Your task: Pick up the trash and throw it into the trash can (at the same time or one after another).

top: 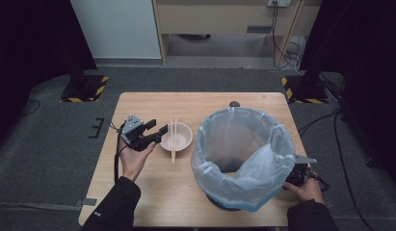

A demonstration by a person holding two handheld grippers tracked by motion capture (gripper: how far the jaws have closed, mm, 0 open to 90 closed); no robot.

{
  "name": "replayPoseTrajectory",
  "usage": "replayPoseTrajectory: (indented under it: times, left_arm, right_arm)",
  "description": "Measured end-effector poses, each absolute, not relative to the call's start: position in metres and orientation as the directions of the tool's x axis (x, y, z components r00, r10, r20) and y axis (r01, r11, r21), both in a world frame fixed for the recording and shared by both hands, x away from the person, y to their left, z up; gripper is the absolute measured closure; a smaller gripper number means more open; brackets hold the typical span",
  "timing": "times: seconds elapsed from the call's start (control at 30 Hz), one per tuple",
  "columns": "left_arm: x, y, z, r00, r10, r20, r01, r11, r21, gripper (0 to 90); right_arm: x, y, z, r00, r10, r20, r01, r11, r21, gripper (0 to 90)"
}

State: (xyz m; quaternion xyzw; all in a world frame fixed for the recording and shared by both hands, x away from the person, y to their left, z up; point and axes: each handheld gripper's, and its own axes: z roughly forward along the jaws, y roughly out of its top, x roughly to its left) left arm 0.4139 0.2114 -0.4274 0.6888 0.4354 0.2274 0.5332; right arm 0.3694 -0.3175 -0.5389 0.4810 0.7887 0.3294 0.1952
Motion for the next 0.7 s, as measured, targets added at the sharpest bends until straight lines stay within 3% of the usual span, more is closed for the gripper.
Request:
replayPoseTrajectory:
  times: [0.4,0.7]
  left_arm:
    - [0.428,0.199,-0.462,0.489,0.866,-0.105,0.469,-0.159,0.869,45.1]
    - [0.437,0.194,-0.481,0.473,0.874,-0.115,0.519,-0.171,0.838,49.1]
  right_arm:
    - [0.369,-0.318,-0.539,-0.461,0.887,0.009,0.63,0.321,0.707,0.8]
    - [0.369,-0.317,-0.539,-0.461,0.887,0.009,0.629,0.32,0.709,0.8]
